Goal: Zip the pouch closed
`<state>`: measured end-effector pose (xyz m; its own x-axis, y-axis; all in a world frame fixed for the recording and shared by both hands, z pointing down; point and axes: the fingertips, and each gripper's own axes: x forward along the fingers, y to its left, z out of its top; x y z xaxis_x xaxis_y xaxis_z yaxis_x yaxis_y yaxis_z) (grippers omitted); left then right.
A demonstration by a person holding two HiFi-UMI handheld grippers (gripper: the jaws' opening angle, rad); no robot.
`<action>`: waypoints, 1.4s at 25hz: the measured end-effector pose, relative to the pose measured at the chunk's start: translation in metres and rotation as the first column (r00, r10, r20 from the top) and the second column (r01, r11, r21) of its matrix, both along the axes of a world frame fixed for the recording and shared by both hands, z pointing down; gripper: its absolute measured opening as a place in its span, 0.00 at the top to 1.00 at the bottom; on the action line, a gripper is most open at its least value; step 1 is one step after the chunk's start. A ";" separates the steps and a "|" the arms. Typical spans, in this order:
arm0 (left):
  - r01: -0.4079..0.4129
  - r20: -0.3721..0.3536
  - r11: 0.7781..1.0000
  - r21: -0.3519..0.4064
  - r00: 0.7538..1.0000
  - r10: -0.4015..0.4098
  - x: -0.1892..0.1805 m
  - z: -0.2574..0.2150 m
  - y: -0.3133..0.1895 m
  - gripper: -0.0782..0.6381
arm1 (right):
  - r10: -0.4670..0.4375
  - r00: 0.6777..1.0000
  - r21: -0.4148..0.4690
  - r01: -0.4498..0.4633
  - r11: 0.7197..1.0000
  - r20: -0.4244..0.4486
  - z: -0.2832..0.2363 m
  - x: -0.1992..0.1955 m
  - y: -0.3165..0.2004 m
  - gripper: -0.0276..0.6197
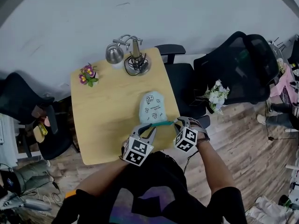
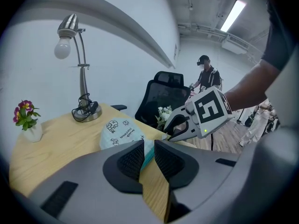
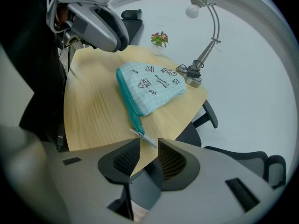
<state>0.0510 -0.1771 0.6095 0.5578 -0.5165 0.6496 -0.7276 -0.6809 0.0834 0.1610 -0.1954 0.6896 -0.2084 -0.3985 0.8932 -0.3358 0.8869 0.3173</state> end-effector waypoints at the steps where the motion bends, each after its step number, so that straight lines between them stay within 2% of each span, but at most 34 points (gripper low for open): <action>1: 0.003 0.001 1.000 -0.001 1.000 -0.003 -0.001 0.000 0.000 0.79 | -0.013 1.000 -0.004 0.013 1.000 -0.011 0.003 0.000 -0.001 0.75; 7: 0.015 -0.001 1.000 -0.004 1.000 -0.015 -0.005 0.001 -0.001 0.79 | -0.062 0.997 -0.033 0.061 0.998 -0.046 0.011 -0.002 -0.001 0.78; 8: 0.015 -0.001 1.000 -0.005 1.000 -0.015 -0.006 0.001 -0.002 0.79 | -0.060 0.997 -0.033 0.059 0.998 -0.046 0.011 -0.001 -0.001 0.80; 9: 0.013 -0.001 1.000 -0.004 1.000 -0.013 -0.006 0.001 -0.002 0.79 | -0.056 0.997 -0.032 0.054 0.998 -0.047 0.011 -0.001 -0.001 0.87; 12: 0.004 -0.009 1.000 0.008 1.000 -0.004 -0.006 -0.002 -0.004 0.79 | -0.035 0.999 -0.042 0.033 0.999 -0.037 0.009 -0.002 0.001 0.91; 15: 0.006 -0.022 1.000 0.019 1.000 -0.005 -0.009 -0.006 -0.006 0.79 | 0.006 1.000 -0.088 -0.005 0.996 0.012 0.000 -0.009 0.008 0.91; 18: 0.014 -0.055 0.999 0.042 0.998 -0.011 -0.011 -0.017 -0.009 0.79 | 0.090 0.989 -0.148 -0.073 0.986 0.114 -0.021 -0.021 0.015 0.92; 21: 0.014 -0.086 0.997 0.077 0.996 -0.007 -0.014 -0.033 -0.014 0.79 | 0.185 0.956 -0.193 -0.142 0.971 0.229 -0.050 -0.035 0.015 0.92; 26: 0.006 -0.132 0.991 0.133 0.991 0.012 -0.018 -0.058 -0.018 0.79 | 0.336 0.858 -0.245 -0.256 0.935 0.388 -0.089 -0.053 0.009 0.92; 30: -0.021 -0.145 0.986 0.166 0.988 0.045 -0.022 -0.074 -0.011 0.79 | 0.398 0.795 -0.284 -0.294 0.913 0.458 -0.115 -0.071 0.007 0.92; 35: -0.064 -0.114 0.980 0.188 0.990 0.086 -0.023 -0.074 0.001 0.79 | 0.461 0.721 -0.336 -0.325 0.884 0.517 -0.134 -0.091 0.011 0.92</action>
<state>0.0279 -0.1766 0.5353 0.6682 -0.5740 0.4733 -0.6660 -0.7451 0.0366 0.0703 -0.1847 0.5557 -0.5675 -0.3818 0.7294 -0.7243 0.6528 -0.2218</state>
